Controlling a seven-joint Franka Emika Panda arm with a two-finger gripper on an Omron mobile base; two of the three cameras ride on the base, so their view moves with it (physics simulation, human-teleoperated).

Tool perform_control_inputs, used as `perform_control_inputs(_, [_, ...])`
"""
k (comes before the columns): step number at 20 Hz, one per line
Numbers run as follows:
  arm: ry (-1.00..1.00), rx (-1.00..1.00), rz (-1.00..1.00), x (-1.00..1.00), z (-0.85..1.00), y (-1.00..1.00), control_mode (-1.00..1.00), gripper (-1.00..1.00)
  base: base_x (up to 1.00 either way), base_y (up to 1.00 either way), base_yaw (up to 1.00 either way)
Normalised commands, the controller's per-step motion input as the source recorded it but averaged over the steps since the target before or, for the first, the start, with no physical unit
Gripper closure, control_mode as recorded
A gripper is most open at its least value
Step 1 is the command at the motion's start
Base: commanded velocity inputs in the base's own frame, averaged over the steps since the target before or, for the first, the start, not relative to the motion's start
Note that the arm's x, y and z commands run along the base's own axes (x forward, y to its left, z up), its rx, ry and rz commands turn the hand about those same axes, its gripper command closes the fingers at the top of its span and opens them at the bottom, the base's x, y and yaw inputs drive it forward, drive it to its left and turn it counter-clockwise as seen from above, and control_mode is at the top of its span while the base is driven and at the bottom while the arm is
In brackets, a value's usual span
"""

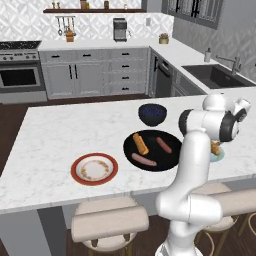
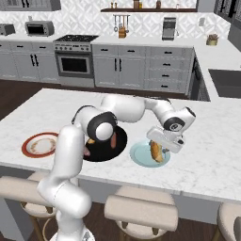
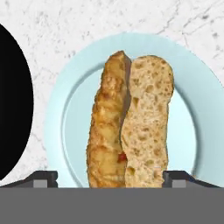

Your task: Place one bun and one sausage from the bowl on each plate.

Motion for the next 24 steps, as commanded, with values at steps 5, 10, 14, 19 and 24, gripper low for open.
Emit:
perform_control_inputs(5, [-0.06,-0.19,-0.01,-0.22,0.54,0.19,-1.0,-1.0,0.0,0.0,0.0])
perform_control_inputs(10, [-0.03,-0.23,0.0,-0.23,0.49,0.79,-1.0,-1.0,0.0,0.0,0.0])
perform_control_inputs(14, [-0.19,-0.22,0.02,-0.1,0.78,1.0,-1.0,-1.0,0.0,0.0,0.0])
perform_control_inputs(19, [-0.04,-0.32,0.11,-0.17,0.46,1.0,-1.0,-1.0,0.0,0.0,0.0])
perform_control_inputs(24, [-0.24,0.02,0.05,-0.11,0.14,1.0,-1.0,-1.0,0.0,0.0,0.0])
